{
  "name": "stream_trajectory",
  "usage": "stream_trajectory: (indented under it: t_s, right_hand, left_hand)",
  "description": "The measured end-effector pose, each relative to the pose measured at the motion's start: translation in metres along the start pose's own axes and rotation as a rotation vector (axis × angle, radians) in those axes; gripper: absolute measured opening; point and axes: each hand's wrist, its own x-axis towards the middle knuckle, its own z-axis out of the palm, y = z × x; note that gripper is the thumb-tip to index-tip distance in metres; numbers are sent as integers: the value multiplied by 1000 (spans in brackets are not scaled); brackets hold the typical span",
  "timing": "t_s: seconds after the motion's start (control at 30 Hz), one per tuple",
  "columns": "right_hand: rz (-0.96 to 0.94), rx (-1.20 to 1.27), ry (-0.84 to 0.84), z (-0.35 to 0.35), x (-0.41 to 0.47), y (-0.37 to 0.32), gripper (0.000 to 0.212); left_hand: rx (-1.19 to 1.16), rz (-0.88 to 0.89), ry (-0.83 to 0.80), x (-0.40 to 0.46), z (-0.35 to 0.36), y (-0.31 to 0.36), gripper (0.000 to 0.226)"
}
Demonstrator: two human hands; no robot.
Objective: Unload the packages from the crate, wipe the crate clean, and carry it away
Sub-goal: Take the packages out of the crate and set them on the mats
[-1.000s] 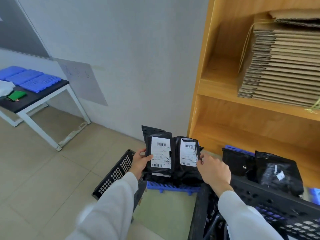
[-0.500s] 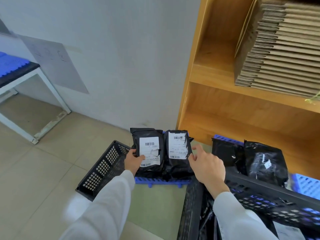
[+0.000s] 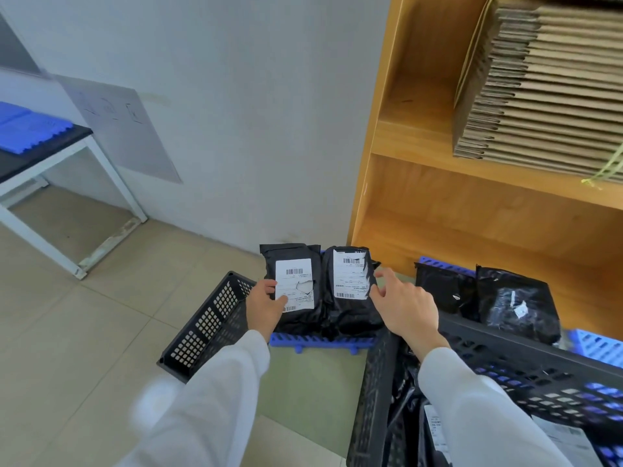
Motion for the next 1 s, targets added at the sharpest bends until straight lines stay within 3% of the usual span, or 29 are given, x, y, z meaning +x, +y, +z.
stream_trajectory:
  t_s: [0.17,0.27,0.4,0.57,1.0]
  right_hand:
    - [-40,179,2,-4,-5,7,22]
    - [-85,498,-47,-15,-12,15,16]
    - [-124,727,67,-41,-41,32,20]
    - [-137,739,63,-57,-77,66,21]
    - [-56,751,-111,-50,-164,187,20]
  left_hand:
    - [-137,55,-73,-38,-6,25,25]
    - [-204,115,-106,-62,-8,47,19]
    - [-293,222,-117,-95,-7,72,13]
    - [-351,295,-169,-140,4,105,13]
    - [-146,416,-360,-253,65,134,13]
